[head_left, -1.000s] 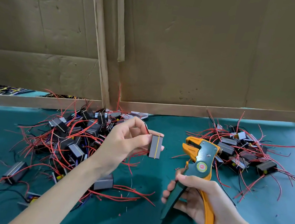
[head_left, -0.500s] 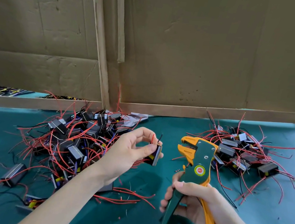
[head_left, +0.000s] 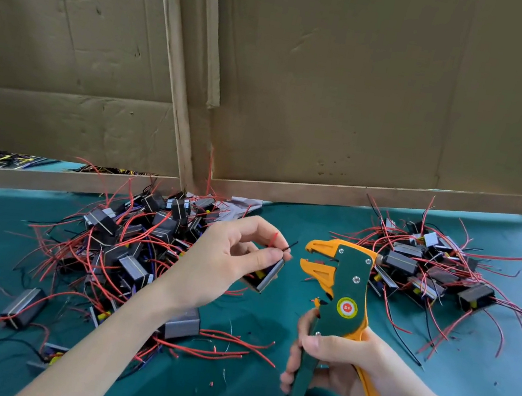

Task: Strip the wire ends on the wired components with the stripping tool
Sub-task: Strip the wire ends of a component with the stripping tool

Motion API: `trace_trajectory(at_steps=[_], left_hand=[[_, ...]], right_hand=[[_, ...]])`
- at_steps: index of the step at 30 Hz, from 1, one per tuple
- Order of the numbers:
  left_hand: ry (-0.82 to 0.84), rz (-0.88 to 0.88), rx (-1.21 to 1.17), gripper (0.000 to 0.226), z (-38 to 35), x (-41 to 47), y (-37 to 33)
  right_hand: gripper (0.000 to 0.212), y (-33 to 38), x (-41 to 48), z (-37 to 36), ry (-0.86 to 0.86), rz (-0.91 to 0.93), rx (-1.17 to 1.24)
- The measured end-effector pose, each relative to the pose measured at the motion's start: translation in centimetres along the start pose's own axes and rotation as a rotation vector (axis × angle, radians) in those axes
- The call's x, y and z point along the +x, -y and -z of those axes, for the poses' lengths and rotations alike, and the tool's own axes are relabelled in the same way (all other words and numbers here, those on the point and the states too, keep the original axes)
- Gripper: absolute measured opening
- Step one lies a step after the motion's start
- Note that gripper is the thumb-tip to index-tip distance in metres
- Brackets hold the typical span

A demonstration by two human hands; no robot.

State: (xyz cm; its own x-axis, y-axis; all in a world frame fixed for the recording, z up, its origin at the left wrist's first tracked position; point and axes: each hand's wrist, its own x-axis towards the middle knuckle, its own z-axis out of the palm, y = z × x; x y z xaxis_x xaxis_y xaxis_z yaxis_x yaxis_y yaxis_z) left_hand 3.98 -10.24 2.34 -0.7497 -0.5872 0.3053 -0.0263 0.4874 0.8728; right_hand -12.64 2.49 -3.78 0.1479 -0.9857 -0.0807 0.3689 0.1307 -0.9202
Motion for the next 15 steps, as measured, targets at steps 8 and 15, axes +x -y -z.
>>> trace_trajectory(at_steps=[8,15], left_hand=[[0.075,0.002,0.125,0.005,0.8,-0.2,-0.8],[0.126,0.037,0.145,0.005,1.1,-0.5,-1.3]], right_hand=[[0.020,0.4,-0.7,-0.4,0.076,0.006,-0.057],[0.010,0.9,-1.2,-0.9,0.080,0.002,-0.131]])
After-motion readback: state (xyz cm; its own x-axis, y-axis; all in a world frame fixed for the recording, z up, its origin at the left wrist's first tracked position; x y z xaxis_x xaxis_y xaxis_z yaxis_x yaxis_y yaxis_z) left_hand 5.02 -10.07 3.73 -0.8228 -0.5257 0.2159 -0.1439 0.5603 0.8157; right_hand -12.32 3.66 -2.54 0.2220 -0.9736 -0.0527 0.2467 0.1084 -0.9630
